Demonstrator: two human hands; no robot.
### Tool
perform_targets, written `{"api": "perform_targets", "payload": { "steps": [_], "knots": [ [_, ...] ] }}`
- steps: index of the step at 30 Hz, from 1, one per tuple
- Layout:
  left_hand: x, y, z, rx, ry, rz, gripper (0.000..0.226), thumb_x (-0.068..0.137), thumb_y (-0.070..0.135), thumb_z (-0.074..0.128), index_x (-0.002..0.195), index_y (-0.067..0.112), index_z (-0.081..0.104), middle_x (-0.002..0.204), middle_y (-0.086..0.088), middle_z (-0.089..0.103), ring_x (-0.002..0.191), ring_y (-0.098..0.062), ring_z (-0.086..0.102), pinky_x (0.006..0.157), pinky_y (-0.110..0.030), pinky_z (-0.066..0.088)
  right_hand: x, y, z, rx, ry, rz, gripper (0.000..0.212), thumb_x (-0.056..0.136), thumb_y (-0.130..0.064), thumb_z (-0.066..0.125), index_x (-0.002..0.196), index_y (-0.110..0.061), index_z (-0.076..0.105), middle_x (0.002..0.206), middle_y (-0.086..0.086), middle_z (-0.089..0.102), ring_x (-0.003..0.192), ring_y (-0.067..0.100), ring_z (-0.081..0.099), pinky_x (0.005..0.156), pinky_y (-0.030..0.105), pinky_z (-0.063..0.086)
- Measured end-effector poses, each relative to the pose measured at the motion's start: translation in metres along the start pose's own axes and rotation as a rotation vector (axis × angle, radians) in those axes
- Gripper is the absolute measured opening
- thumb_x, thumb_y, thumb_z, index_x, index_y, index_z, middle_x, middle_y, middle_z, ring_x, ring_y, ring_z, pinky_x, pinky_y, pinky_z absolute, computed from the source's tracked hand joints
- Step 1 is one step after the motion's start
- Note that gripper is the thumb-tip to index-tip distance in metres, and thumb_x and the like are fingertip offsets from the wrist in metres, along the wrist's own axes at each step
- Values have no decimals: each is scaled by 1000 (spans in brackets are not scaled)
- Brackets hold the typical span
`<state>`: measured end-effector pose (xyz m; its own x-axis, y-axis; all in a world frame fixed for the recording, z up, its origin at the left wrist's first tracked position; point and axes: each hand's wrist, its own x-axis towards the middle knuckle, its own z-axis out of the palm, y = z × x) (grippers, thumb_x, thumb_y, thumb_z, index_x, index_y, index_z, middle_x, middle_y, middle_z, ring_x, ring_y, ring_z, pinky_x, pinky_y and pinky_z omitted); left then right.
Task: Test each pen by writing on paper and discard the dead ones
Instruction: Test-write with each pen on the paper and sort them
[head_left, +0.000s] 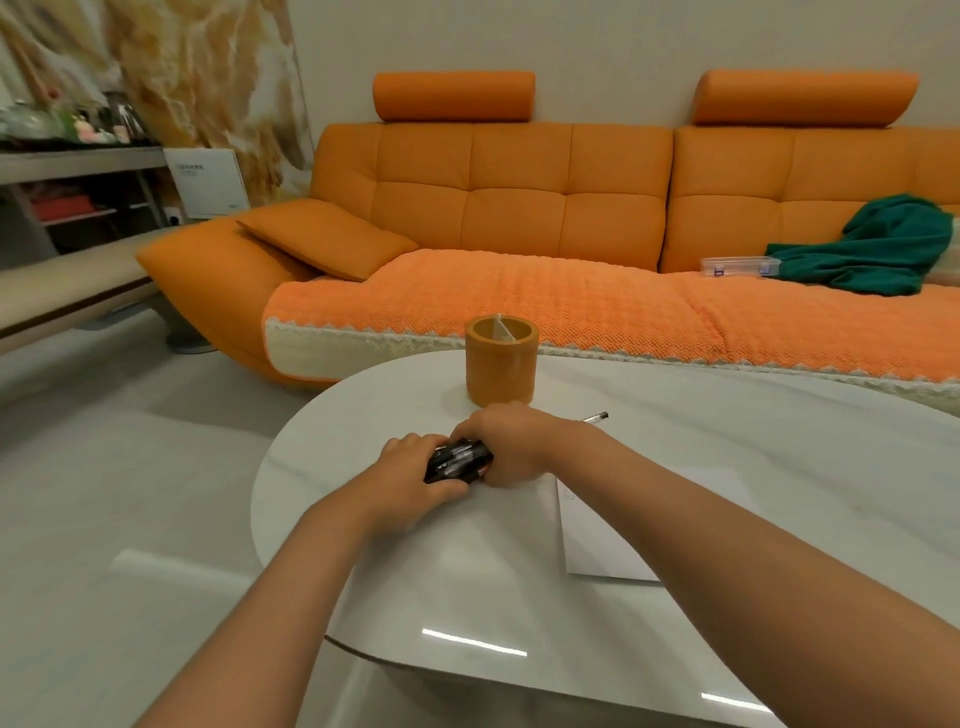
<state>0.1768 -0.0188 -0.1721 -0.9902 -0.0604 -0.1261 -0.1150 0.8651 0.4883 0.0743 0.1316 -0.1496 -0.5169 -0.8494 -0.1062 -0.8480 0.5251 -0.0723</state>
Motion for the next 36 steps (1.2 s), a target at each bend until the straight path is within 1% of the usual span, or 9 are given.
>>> {"api": "perform_targets", "payload": {
  "steps": [2, 6, 11, 14, 16, 18, 23, 30, 36],
  "knots": [
    [2, -6, 0, 28, -16, -5, 55, 96, 48, 58, 144, 28, 42, 126, 0, 46, 115, -16, 37, 98, -32, 39, -1, 5, -2, 18, -21, 31, 61, 81, -36, 75, 137, -30, 54, 120, -4, 67, 109, 21, 60, 87, 37, 50],
    [4, -10, 1, 79, -38, -14, 60, 95, 51, 57, 148, 27, 39, 128, -1, 44, 124, -20, 35, 104, -37, 38, -17, 16, -1, 83, 2, 98, 92, 77, -44, 81, 154, -27, 34, 152, -1, 44, 139, 21, 39, 112, 38, 35],
    [5, -7, 3, 150, -42, -44, 73, 94, 55, 56, 155, 24, 28, 143, -3, 37, 136, -23, 29, 111, -40, 33, -49, 34, 10, 310, 97, 247, 117, 70, -62, 79, 158, -34, 7, 165, -3, 15, 151, 21, 13, 121, 42, 19],
    [5, 0, 4, 172, -19, -40, 78, 94, 50, 52, 159, 26, 15, 154, -2, 28, 142, -23, 24, 114, -41, 27, -64, 49, 16, 440, 169, 328, 89, 75, -64, 72, 149, -39, 29, 157, -2, 30, 145, 20, 24, 117, 45, 28],
    [6, 6, 7, 164, 15, -12, 72, 96, 44, 44, 159, 28, 13, 157, 0, 25, 143, -22, 23, 114, -42, 24, -72, 57, 19, 422, 184, 328, 54, 82, -51, 68, 130, -38, 47, 140, -2, 44, 135, 20, 35, 109, 42, 35],
    [8, 13, 13, 153, 33, 5, 70, 96, 48, 37, 159, 31, 11, 161, 2, 22, 145, -22, 22, 115, -44, 22, -79, 59, 20, 345, 155, 306, 36, 78, -37, 63, 114, -39, 55, 125, -3, 48, 125, 19, 40, 103, 39, 38],
    [12, 20, 29, 327, -14, 13, 108, 73, 92, 38, 158, 39, 1, 165, 5, 15, 148, -24, 19, 117, -50, 22, -78, 49, 26, 134, 157, 232, 30, 85, -32, 63, 114, -37, 68, 117, -6, 57, 110, 15, 48, 91, 32, 41],
    [14, 11, 22, 287, -38, 28, 104, 83, 73, 52, 159, 33, -6, 168, 5, 5, 152, -20, 10, 120, -47, 15, -69, 38, 19, -93, 142, 32, 27, 89, -22, 63, 114, -29, 70, 112, -5, 63, 106, 17, 54, 93, 32, 40],
    [18, 16, 28, 294, -6, 40, 108, 80, 74, 51, 158, 30, -9, 168, 3, 5, 151, -22, 12, 120, -47, 17, -75, 29, 4, -212, 184, -40, 22, 93, -12, 55, 113, -15, 64, 103, 5, 69, 97, 23, 62, 119, 41, 23]
  ]
}}
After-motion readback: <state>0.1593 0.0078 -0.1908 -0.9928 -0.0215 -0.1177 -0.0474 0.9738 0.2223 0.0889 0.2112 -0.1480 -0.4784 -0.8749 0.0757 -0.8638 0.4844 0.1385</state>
